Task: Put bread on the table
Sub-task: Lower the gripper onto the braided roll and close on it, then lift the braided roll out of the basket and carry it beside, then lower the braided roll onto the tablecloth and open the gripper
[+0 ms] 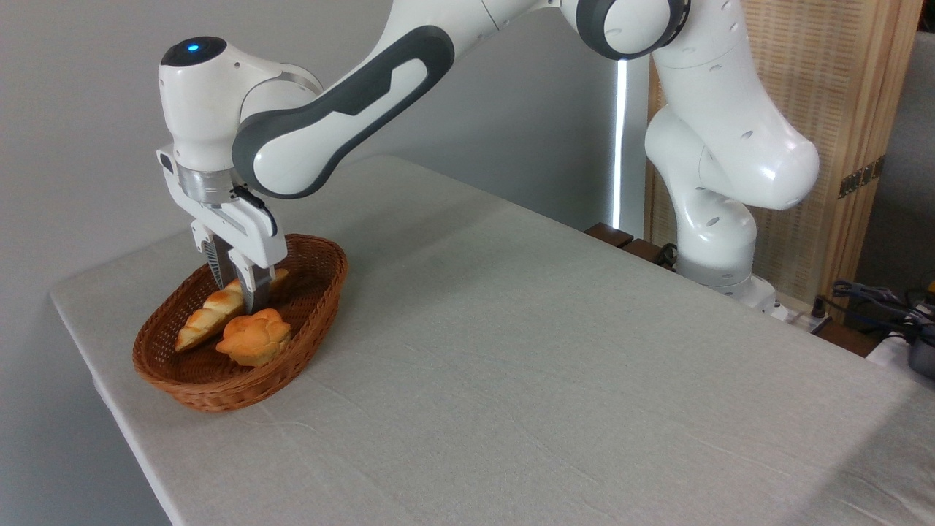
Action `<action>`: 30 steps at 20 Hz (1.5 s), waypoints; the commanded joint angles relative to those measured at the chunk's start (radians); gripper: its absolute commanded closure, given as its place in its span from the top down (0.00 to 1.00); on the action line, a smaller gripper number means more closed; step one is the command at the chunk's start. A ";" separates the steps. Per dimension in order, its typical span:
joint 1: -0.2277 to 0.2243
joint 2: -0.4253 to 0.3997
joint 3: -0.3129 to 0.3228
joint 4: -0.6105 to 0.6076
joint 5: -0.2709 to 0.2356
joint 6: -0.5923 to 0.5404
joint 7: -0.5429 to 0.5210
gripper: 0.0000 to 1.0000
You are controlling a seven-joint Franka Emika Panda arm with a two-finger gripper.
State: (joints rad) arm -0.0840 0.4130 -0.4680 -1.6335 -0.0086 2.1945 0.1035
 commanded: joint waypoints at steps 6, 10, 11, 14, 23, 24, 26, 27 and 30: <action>0.003 -0.065 -0.003 0.003 0.010 -0.016 -0.031 0.39; 0.018 -0.152 0.012 0.001 0.015 -0.128 -0.019 0.39; 0.030 -0.178 0.023 0.000 0.015 -0.165 -0.012 0.39; 0.041 -0.253 0.087 -0.008 0.015 -0.270 0.065 0.39; 0.041 -0.391 0.311 -0.224 0.019 -0.363 0.370 0.41; 0.041 -0.392 0.330 -0.245 0.019 -0.363 0.398 0.45; 0.043 -0.388 0.350 -0.290 0.019 -0.352 0.441 0.68; 0.043 -0.387 0.350 -0.301 0.019 -0.352 0.449 0.82; 0.043 -0.385 0.350 -0.305 0.019 -0.355 0.490 0.98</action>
State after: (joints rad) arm -0.0322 0.0522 -0.1248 -1.9133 -0.0014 1.8300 0.5521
